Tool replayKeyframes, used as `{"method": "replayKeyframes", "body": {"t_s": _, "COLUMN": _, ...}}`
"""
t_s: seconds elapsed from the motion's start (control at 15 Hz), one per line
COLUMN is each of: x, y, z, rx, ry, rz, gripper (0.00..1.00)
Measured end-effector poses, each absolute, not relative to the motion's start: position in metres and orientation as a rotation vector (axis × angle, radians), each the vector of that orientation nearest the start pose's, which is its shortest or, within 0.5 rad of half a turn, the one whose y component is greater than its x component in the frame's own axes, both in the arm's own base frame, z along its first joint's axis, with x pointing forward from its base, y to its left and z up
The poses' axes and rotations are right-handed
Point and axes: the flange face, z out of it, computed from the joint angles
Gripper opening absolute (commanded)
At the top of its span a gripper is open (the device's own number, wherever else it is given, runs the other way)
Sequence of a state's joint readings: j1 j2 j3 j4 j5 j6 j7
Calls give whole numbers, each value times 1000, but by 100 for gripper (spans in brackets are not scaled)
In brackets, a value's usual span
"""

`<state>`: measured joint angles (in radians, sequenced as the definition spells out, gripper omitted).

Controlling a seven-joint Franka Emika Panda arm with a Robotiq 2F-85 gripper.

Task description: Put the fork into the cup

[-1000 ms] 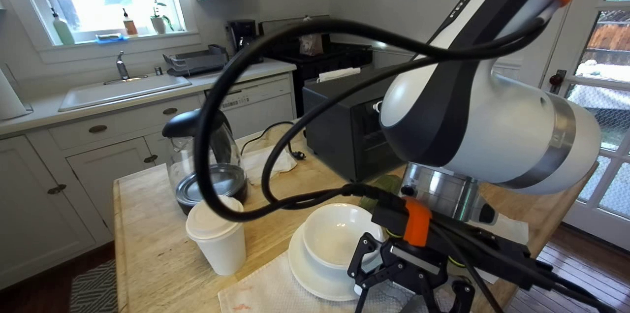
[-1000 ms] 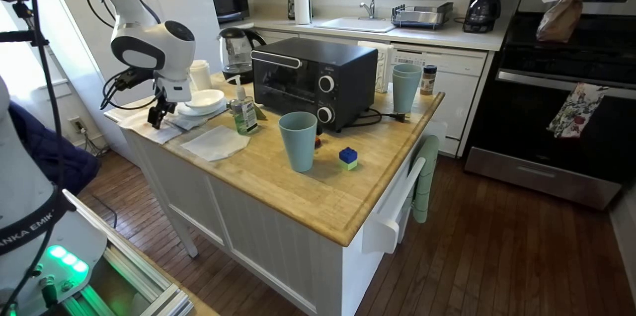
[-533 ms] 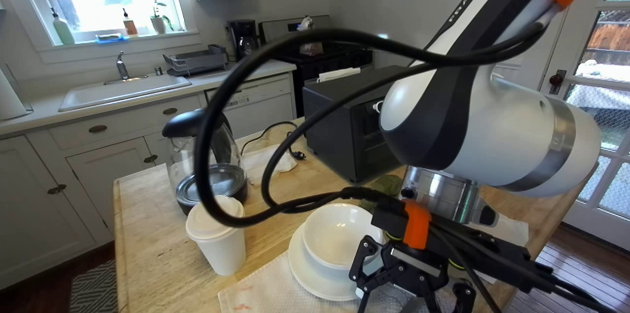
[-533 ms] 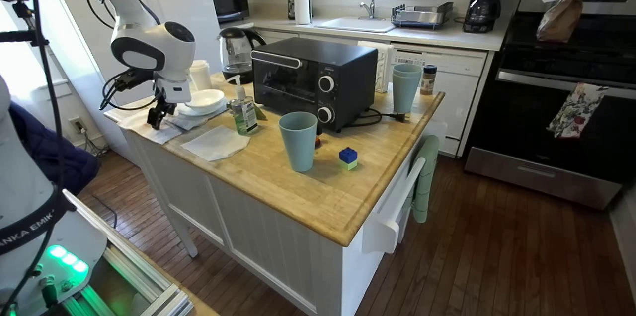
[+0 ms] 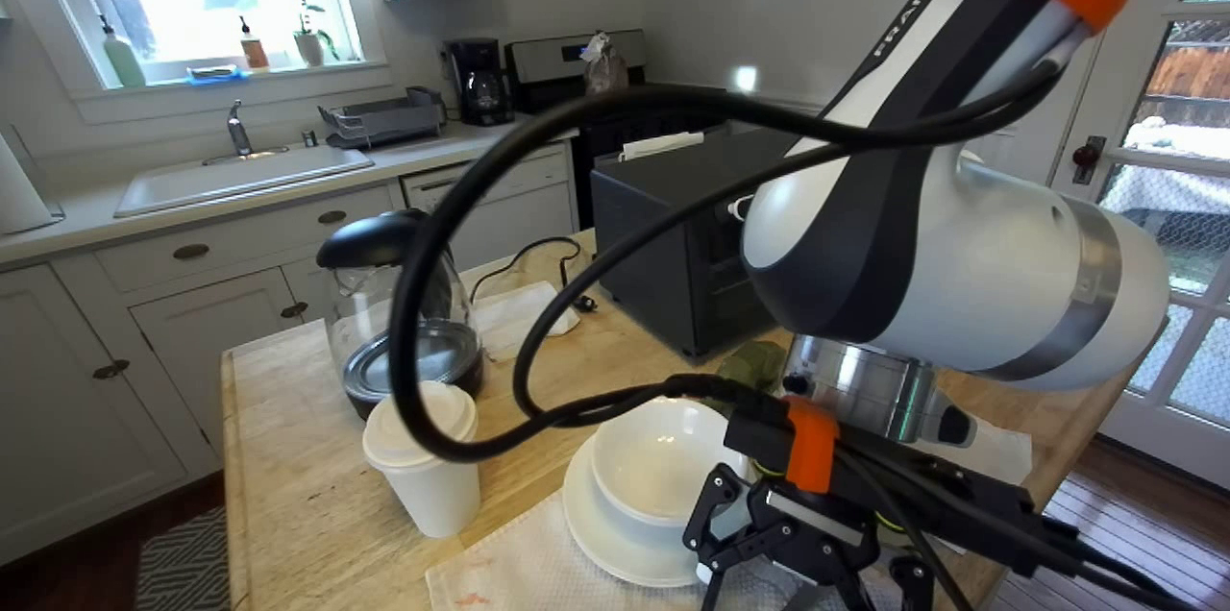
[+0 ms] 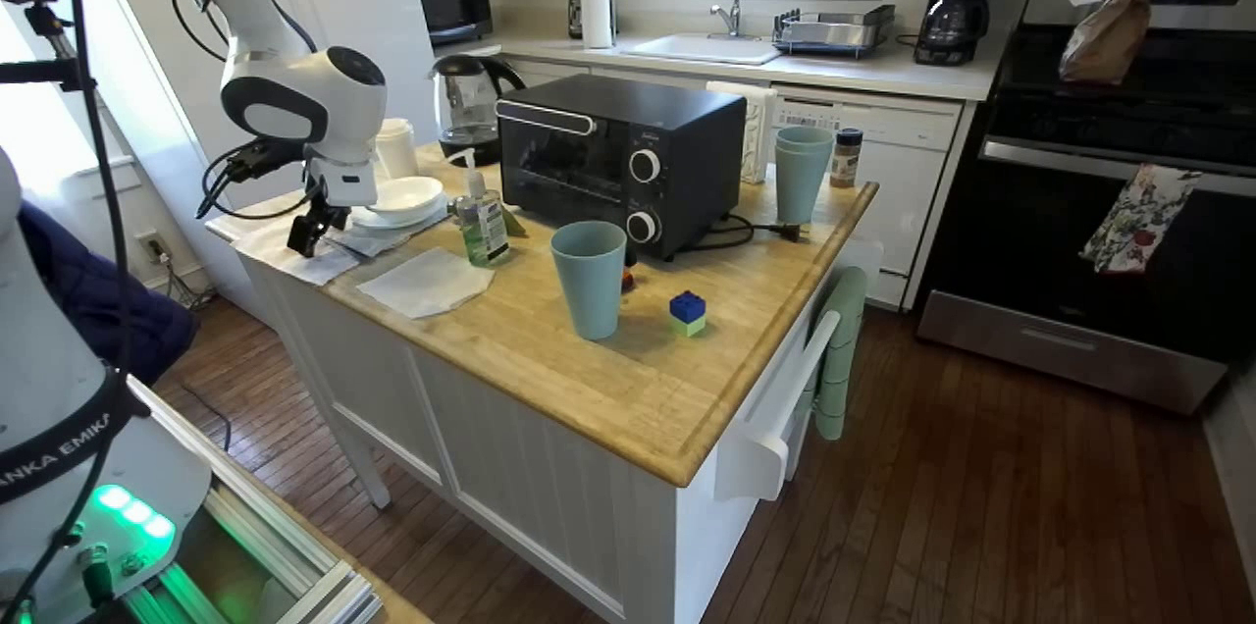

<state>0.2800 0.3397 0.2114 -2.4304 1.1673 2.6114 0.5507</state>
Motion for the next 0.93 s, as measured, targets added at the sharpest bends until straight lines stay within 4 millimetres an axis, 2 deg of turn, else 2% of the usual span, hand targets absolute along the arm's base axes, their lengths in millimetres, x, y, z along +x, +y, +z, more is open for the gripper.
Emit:
{"method": "replayKeyframes", "body": {"t_s": 0.6, "x": 409, "y": 204, "z": 149, "rx": -2262, "ry": 1477, "rz": 584, "gripper": 100}}
{"method": "replayKeyframes", "body": {"t_s": 0.93, "x": 413, "y": 205, "z": 158, "rx": -2273, "ry": 1450, "rz": 559, "gripper": 100}}
